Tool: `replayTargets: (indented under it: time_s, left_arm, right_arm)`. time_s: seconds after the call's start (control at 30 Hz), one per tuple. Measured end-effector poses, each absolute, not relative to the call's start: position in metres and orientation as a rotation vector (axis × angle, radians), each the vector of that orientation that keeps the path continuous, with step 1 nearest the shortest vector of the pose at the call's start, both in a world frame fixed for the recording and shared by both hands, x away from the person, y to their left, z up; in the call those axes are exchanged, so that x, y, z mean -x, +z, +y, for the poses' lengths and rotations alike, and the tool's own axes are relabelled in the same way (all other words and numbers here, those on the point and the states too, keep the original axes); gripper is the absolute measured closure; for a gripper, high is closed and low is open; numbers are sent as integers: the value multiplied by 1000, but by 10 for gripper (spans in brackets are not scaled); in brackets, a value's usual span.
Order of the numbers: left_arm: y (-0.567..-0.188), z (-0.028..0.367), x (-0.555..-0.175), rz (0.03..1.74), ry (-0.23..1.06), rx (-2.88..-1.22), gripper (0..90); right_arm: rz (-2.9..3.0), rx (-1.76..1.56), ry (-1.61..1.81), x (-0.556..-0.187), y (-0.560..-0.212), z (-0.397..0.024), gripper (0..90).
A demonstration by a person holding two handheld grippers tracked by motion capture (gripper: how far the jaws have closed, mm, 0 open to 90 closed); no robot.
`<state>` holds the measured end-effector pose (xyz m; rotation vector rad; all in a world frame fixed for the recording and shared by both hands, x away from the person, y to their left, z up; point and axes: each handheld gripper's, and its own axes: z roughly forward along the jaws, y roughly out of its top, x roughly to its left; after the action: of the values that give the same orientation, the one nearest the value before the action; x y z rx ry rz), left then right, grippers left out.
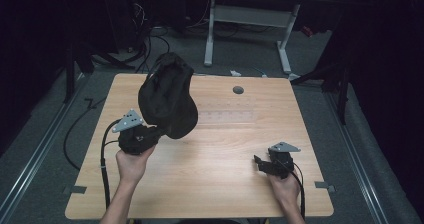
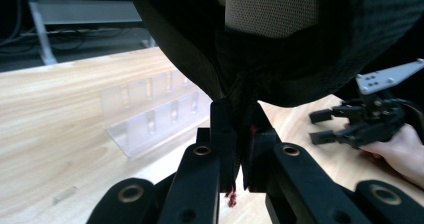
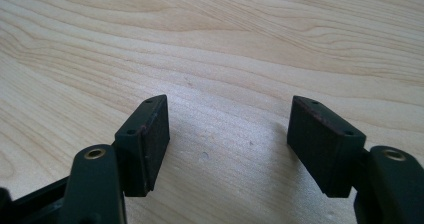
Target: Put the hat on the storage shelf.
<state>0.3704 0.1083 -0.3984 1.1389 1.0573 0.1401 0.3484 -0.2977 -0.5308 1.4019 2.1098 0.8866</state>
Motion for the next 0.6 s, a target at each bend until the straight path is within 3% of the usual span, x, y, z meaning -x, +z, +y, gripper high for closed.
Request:
replayTargets:
  time_s: [0.6]
  left_arm:
    - [-396,94,-409,1126,280,-1141,859]
  right_arm:
    - [2112,-1409,887,-348,-531,-298,306]
